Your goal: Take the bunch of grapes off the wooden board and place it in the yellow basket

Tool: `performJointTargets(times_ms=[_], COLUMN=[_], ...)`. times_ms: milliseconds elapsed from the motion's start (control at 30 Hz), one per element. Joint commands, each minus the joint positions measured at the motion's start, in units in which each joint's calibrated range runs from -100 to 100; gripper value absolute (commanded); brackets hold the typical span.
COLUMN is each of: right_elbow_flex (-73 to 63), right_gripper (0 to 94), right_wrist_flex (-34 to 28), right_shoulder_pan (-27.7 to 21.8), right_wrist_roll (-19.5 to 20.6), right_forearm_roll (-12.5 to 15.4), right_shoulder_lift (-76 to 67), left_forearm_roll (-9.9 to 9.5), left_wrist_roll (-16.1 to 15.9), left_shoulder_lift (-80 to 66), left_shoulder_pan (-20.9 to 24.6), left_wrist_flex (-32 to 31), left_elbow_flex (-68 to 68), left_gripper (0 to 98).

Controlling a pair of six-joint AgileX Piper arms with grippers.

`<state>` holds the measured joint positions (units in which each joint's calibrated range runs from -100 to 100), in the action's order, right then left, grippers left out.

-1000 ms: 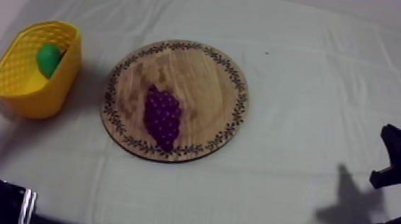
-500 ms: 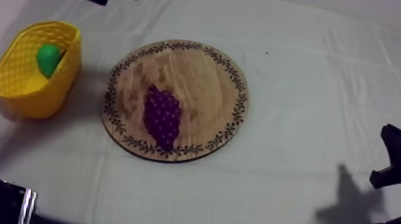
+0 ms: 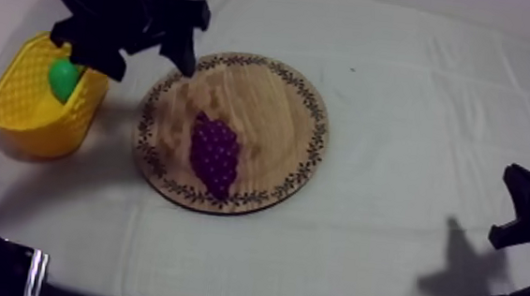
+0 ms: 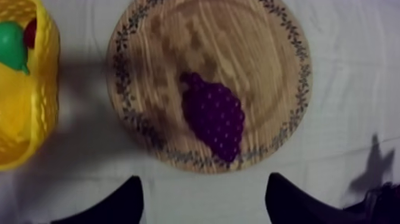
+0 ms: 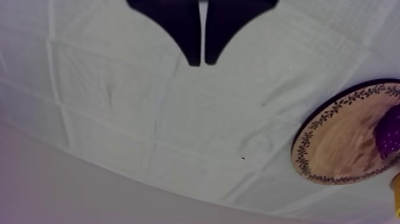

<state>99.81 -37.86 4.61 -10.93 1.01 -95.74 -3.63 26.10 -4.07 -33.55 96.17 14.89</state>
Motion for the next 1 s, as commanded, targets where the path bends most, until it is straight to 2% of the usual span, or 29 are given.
performJointTargets(times_ms=[0, 467, 600, 967], right_elbow_flex=[-0.03, -0.03, -0.03, -0.03], right_gripper=[0.4, 0.4, 0.4, 0.4], right_wrist_flex=[0.04, 0.04, 0.04, 0.04], right_shoulder_pan=[-0.02, -0.02, -0.02, -0.02], right_wrist_roll=[0.02, 0.02, 0.02, 0.02], right_forearm_roll=[-0.01, -0.01, -0.01, -0.01], right_shoulder_lift=[-0.01, -0.01, -0.01, -0.01], left_forearm_roll=[0.45, 6.23, 7.96, 10.80], left_wrist_roll=[0.32, 1.63, 2.13, 1.42], left_shoulder_lift=[1.39, 15.74, 19.69, 29.13], left_shoulder_pan=[-0.06, 1.30, 1.92, 2.74], left_wrist_flex=[-0.40, -1.92, -2.77, -7.23], left_elbow_flex=[1.24, -0.72, -1.52, -3.23], left_gripper=[77.4, 77.5, 82.0, 86.2])
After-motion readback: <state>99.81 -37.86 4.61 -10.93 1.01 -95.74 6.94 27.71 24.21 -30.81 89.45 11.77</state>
